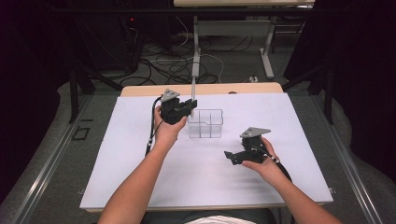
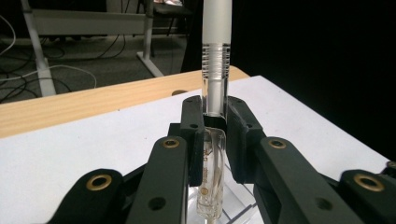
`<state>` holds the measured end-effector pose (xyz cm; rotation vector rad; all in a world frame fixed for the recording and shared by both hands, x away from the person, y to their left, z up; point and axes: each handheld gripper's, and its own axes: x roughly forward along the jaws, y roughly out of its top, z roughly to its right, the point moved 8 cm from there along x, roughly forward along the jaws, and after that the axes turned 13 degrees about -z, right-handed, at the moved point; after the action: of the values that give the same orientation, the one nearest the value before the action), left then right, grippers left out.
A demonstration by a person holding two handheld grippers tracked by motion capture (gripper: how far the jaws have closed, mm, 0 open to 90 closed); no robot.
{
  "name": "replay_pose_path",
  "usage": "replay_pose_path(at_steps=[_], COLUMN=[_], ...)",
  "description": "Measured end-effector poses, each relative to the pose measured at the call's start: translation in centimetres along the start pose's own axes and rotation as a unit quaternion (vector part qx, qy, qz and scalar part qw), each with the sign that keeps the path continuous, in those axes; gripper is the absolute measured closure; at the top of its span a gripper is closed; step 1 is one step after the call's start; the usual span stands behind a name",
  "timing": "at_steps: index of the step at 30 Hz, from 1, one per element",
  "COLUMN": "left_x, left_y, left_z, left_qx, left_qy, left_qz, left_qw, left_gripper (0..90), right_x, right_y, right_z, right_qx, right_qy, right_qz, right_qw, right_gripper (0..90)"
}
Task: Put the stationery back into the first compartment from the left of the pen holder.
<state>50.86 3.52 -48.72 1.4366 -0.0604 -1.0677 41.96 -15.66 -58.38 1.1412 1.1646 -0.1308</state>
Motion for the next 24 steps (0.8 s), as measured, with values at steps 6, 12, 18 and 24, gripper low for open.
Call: replay_pose_path(at_steps=[6, 12, 18, 24], left_x=[1.7, 2.4, 1.9, 0.4], left_y=[-1.1, -2.2, -2.3, -2.0], left_z=[-0.5, -0.6, -0.7, -0.4], left_qx=[0.000, 0.004, 0.000, 0.008], left_qy=[0.013, 0.017, 0.018, 0.011], left_qz=[-0.033, -0.046, -0.049, -0.037], left_qw=[0.9994, 0.9988, 0.9987, 0.9992], left_gripper=[78.4, 78.2, 76.4, 59.4], right_x=[0.1, 0.1, 0.1, 0.1], right_y=[-0.2, -0.3, -0.3, -0.3], right_z=[-0.2, -0.2, -0.1, 0.0], right_qx=[-0.002, -0.003, -0.001, -0.003], right_qy=[0.005, 0.005, 0.006, 0.006], right_qz=[-0.004, -0.011, -0.013, -0.009], right_qw=[1.0000, 0.9999, 0.9999, 0.9999], right_gripper=[0.6, 1.3, 1.5, 1.6])
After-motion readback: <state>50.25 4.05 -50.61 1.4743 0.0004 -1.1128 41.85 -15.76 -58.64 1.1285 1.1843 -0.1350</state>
